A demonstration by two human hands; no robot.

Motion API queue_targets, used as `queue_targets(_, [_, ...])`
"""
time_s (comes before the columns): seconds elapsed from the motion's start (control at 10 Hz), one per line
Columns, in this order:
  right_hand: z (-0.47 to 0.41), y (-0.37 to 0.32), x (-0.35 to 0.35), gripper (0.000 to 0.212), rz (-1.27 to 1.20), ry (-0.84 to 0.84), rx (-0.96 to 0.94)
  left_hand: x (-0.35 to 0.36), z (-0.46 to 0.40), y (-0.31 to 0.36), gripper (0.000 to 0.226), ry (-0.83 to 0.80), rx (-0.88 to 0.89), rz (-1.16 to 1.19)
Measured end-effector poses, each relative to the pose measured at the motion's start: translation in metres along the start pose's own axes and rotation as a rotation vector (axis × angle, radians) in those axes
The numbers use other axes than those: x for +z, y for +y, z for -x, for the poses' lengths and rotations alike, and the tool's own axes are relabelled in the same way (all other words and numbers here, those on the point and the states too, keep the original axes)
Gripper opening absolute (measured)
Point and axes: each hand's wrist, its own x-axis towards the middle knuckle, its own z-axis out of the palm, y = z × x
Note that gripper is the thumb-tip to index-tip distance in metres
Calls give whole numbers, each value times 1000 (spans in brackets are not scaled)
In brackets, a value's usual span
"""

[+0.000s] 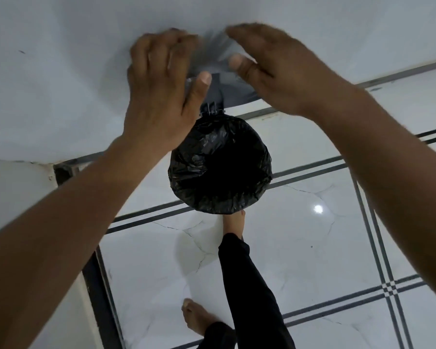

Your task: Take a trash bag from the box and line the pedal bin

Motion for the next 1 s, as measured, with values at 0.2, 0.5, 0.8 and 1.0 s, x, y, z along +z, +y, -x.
queue_targets(0.2, [14,2,-5,57,-66,-263,59,-1,5,-9,61,-257,167,66])
queue_targets(0.5, [105,1,76,70,62,-107,-86,37,100,-4,73,-433,468,-162])
queue_targets(0.8, [186,-21,188,59,97,-263,78,81,210,27,56,-588,247,-222])
queue_targets(1.0, [191,-71,136,53,-25,-429,424,15,201,84,43,-538,-255,135])
